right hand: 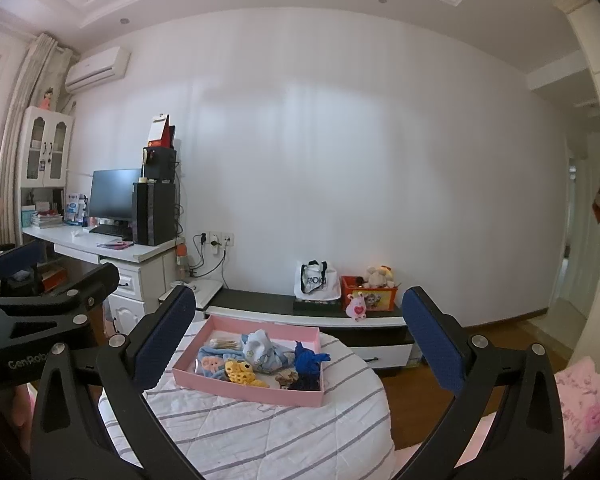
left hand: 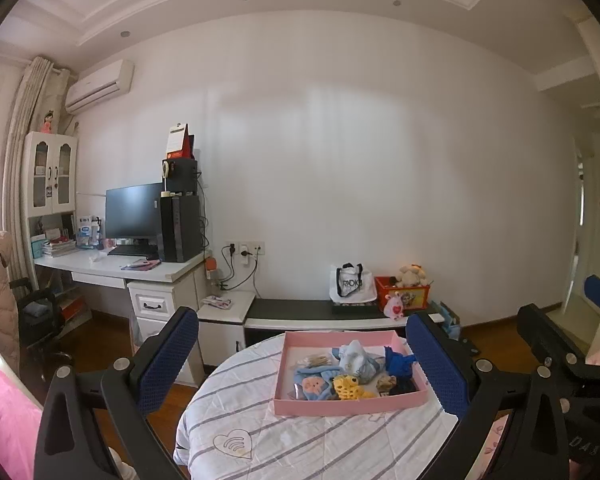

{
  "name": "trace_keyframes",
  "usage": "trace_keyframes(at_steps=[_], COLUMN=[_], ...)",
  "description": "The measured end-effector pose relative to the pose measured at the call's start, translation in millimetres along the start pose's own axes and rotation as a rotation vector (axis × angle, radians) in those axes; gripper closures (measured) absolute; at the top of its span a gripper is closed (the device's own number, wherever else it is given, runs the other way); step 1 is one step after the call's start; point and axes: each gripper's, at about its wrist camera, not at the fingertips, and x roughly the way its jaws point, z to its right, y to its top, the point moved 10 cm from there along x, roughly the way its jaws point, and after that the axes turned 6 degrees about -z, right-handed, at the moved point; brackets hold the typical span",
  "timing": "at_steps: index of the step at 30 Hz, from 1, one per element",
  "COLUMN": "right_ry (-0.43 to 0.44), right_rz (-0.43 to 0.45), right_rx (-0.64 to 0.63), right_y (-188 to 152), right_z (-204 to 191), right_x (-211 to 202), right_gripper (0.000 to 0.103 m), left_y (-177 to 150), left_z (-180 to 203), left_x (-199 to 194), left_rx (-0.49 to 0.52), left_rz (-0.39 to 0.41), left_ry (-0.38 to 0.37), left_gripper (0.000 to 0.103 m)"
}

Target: Organize soft objects

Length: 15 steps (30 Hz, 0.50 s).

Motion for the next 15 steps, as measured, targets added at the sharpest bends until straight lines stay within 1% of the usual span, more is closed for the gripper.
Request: trace_keyframes(at_steps=[7, 15], right_ry=[0.001, 0.000], right_rz=[-0.003, -0.001], right_rx=[0.001, 0.002], right_y=[0.2, 0.4], right_z=[0.3, 0.6], right_x=[0.6, 0.9], right_gripper=[0.000, 0.000], left_y=[-1.6, -1.7], left_z=[2.7, 3.1], left_x=[5.2, 2.3], left_rx=[0.003, 0.010], left_rz=[-0.003, 0.004], left_ry=[0.007, 0.011], left_gripper=[0.000, 0.000])
